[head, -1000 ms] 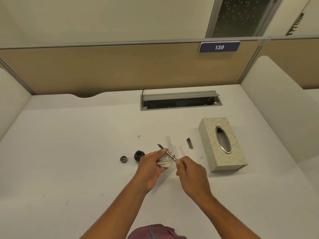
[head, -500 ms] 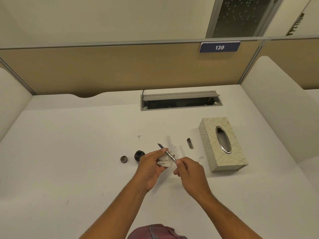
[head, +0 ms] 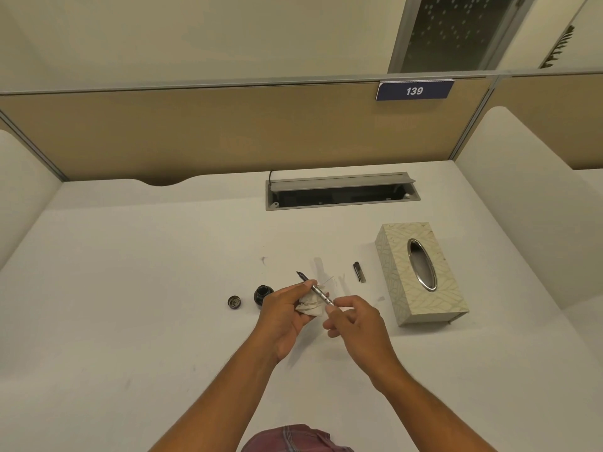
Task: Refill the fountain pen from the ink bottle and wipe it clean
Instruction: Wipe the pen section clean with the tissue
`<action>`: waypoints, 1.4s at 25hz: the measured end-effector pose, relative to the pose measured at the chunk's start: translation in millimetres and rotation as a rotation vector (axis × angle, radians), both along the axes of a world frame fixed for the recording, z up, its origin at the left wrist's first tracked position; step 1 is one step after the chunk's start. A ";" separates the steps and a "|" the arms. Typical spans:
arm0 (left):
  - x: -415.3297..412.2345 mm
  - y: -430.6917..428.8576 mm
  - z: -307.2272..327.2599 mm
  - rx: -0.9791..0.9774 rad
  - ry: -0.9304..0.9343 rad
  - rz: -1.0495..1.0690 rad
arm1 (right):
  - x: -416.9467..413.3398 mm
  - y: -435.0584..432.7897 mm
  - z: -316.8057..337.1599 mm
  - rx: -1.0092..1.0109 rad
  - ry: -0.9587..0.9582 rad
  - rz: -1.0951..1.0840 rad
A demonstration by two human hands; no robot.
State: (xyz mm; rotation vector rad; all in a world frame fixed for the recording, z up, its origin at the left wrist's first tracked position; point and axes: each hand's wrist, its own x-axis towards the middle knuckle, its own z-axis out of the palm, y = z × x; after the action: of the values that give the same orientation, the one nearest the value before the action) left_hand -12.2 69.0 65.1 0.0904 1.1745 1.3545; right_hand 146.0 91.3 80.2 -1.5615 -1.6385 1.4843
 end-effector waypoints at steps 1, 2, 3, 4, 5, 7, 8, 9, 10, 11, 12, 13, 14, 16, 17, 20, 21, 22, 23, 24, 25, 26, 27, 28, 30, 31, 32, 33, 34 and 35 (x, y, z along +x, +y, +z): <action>0.1 -0.2 0.2 0.000 0.006 -0.003 | -0.3 -0.4 -0.2 -0.002 -0.007 -0.001; 0.1 -0.4 -0.3 0.002 0.005 -0.001 | -0.5 -0.4 -1.6 -0.001 -0.013 -0.005; 0.3 -0.6 -0.7 0.002 0.003 0.003 | -0.3 -0.2 -2.7 0.004 -0.028 -0.002; 0.4 -0.6 -1.0 -0.001 0.003 0.007 | 0.0 -0.2 -3.0 0.005 -0.028 0.005; 0.6 -0.5 -0.9 -0.002 0.005 0.008 | 0.2 -0.5 -2.6 0.004 -0.036 0.013; 0.8 -0.4 -0.4 0.000 0.006 0.010 | 0.1 -0.6 -2.0 0.004 -0.043 0.012; 0.8 -0.3 -0.4 -0.002 0.008 0.011 | -0.1 -0.7 -2.1 0.012 -0.046 0.012; 0.7 -0.3 -0.2 -0.006 0.011 0.012 | -0.5 -1.1 -1.9 0.018 -0.045 0.013; 1.1 -0.4 -0.2 -0.010 0.015 0.011 | -0.8 -1.5 -1.9 0.024 -0.042 0.015; 1.6 -0.4 -0.2 -0.013 0.015 0.009 | -0.7 -1.5 -2.7 0.033 -0.051 0.021; 2.0 -0.6 -0.6 -0.012 0.012 0.008 | -0.8 -1.2 -3.3 0.040 -0.060 0.026; 2.1 -0.8 -1.1 -0.011 0.006 0.005 | -0.7 -0.7 -3.9 0.038 -0.064 0.032; 1.8 -1.0 -1.5 -0.008 0.001 0.002 | -0.4 -0.5 -3.7 0.032 -0.057 0.039; 1.3 -1.1 -2.1 -0.002 -0.010 -0.002 | 0.8 -0.8 -2.7 0.024 -0.051 0.052; 1.4 -0.8 -1.9 -0.001 -0.013 -0.001 | 0.9 -1.2 -2.2 0.033 -0.057 0.058; 2.3 -0.1 0.2 0.000 0.002 0.003 | 0.2 -1.4 -3.1 0.133 -0.120 0.075; 2.8 0.0 1.3 0.001 0.013 -0.001 | 0.1 -1.4 -3.4 0.168 -0.145 0.078; 3.2 -0.2 1.8 0.002 0.022 -0.007 | 0.1 -1.5 -3.1 0.192 -0.167 0.079; 3.6 -0.5 2.4 0.008 0.026 -0.016 | -0.1 -1.3 -3.7 0.209 -0.179 0.083; 3.6 -0.8 2.4 0.017 0.026 -0.026 | -0.1 -1.4 -4.4 0.222 -0.189 0.093; 3.6 -0.9 2.6 0.028 0.026 -0.039 | -0.3 -1.6 -5.8 0.228 -0.188 0.103; 3.2 -0.9 2.6 0.040 0.029 -0.053 | -0.4 -1.8 -6.3 0.218 -0.179 0.112; 3.0 -0.5 2.8 0.050 0.033 -0.067 | -0.4 -1.8 -6.7 0.194 -0.158 0.119; 2.4 -0.8 3.2 0.060 0.038 -0.081 | -0.3 -1.6 -6.5 0.162 -0.130 0.127; 1.1 -0.9 4.3 0.076 0.044 -0.101 | -0.5 -1.5 -5.1 0.102 -0.078 0.154; 0.7 -1.3 4.4 0.082 0.046 -0.109 | -0.3 -1.6 -4.8 0.088 -0.072 0.166; 0.8 -1.7 4.4 0.088 0.047 -0.113 | -0.2 -1.8 -4.8 0.092 -0.080 0.170; 1.2 -2.1 4.6 0.092 0.046 -0.112 | -0.3 -2.2 -5.6 0.110 -0.089 0.160; 2.0 -2.3 4.2 0.096 0.040 -0.106 | 0.2 -2.3 -7.1 0.139 -0.097 0.143; 2.9 -2.6 4.0 0.099 0.032 -0.099 | 0.3 -2.0 -9.1 0.173 -0.105 0.127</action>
State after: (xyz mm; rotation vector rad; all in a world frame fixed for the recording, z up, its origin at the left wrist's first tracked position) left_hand -9.3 66.4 69.1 0.2388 1.1155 1.3276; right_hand 146.3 89.4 71.1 -1.4867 -1.9028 1.3007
